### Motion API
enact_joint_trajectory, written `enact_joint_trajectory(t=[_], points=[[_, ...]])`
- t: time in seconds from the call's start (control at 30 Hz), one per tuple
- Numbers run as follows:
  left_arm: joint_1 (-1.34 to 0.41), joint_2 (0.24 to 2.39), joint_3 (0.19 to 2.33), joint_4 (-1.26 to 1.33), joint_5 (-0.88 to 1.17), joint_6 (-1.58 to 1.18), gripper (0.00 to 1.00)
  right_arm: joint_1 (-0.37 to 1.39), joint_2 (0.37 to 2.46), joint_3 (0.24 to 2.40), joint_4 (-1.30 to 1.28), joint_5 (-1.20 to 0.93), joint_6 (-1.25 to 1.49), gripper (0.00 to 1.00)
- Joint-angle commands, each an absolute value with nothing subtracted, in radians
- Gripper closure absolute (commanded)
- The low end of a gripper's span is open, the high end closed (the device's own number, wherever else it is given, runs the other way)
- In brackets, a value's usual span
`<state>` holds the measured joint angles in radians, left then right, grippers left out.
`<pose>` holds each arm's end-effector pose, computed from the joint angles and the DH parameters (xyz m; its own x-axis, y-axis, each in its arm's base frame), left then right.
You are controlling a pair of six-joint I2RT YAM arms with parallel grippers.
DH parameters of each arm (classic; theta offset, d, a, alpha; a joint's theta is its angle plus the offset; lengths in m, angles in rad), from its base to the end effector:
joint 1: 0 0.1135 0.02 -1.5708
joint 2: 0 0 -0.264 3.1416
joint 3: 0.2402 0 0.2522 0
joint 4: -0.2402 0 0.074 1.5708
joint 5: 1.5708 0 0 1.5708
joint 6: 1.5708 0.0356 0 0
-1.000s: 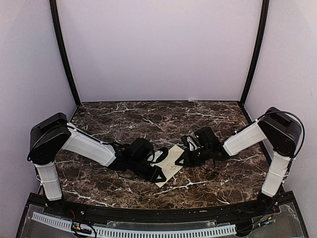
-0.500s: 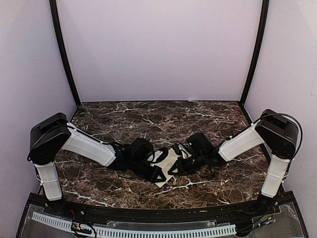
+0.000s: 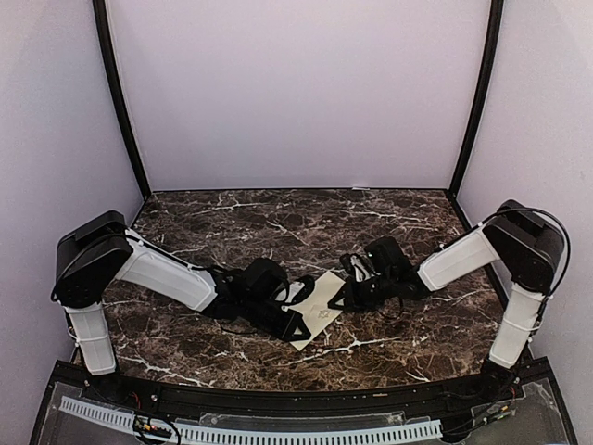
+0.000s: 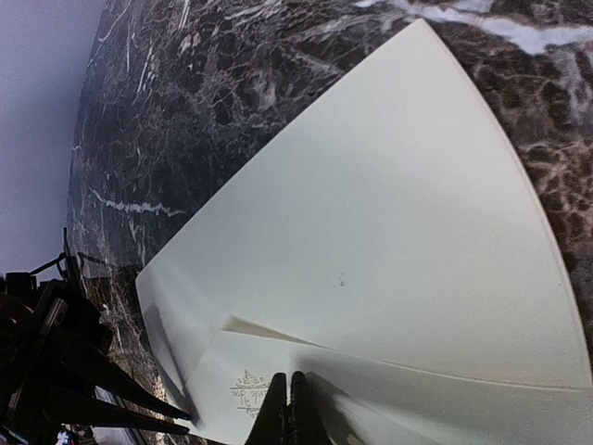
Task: Place the letter into the envelope and seal it
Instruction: Seal the envelope flap on the envelope.
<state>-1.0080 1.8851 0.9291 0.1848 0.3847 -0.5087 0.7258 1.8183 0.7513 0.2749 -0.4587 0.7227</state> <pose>0.1854 -0.3189 0.1245 -0.7765 0.3848 -0.4989 0.6290 0.5203 -0.5777 0.2363 0.2307 0.1085 -0.9468 -0.0473 -0.3183 -0.2687 0.6607 0.7009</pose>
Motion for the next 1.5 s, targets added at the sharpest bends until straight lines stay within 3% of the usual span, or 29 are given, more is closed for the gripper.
enact_joint_trajectory(t=[0.0, 0.5, 0.87, 1.23, 1.47], points=[[-1.011, 1.906, 0.924, 0.086, 0.364, -0.506, 0.95, 0.680, 1.814, 0.709, 0.156, -0.344, 0.680, 1.00], [-1.011, 1.909, 0.933, 0.084, 0.363, -0.502, 0.95, 0.768, 1.837, 0.734, 0.231, -0.440, 0.717, 1.00], [-1.011, 1.909, 0.936, 0.082, 0.364, -0.499, 0.95, 0.782, 1.767, 0.803, 0.165, -0.393, 0.683, 1.00], [-1.012, 1.909, 0.940, 0.082, 0.364, -0.497, 0.95, 0.829, 1.847, 0.799, 0.222, -0.435, 0.724, 1.00], [-1.011, 1.910, 0.943, 0.074, 0.364, -0.491, 0.95, 0.839, 1.892, 0.809, 0.242, -0.341, 0.776, 1.00]])
